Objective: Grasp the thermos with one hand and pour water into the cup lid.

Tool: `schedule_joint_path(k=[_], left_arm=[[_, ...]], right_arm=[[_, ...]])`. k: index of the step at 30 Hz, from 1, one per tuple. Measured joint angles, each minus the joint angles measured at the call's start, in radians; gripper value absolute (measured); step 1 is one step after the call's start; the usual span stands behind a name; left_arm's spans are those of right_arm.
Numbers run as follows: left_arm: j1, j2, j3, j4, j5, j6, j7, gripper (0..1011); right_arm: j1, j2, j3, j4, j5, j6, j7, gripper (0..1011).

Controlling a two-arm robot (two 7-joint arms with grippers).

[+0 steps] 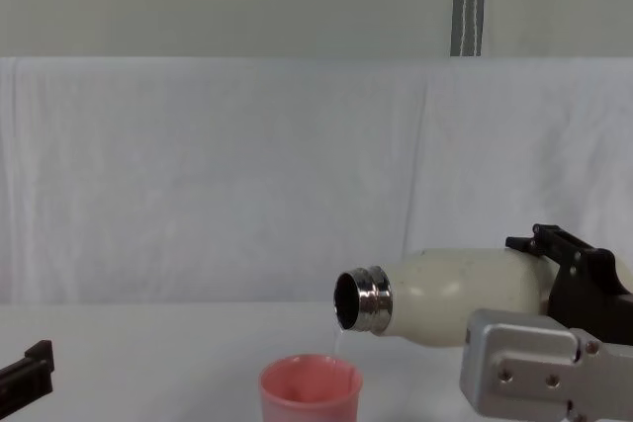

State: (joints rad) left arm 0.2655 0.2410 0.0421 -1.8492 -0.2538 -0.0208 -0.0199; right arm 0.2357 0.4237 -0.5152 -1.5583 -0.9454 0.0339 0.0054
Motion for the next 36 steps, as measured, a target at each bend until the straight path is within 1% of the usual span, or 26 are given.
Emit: schedule_joint_path(k=[36], left_arm=[[0.000, 0.000, 0.000, 0.000, 0.000, 0.000, 0.000, 1001]], right_arm=[[-0.002, 0.001, 0.000, 0.002, 0.001, -0.001, -0.002, 951]])
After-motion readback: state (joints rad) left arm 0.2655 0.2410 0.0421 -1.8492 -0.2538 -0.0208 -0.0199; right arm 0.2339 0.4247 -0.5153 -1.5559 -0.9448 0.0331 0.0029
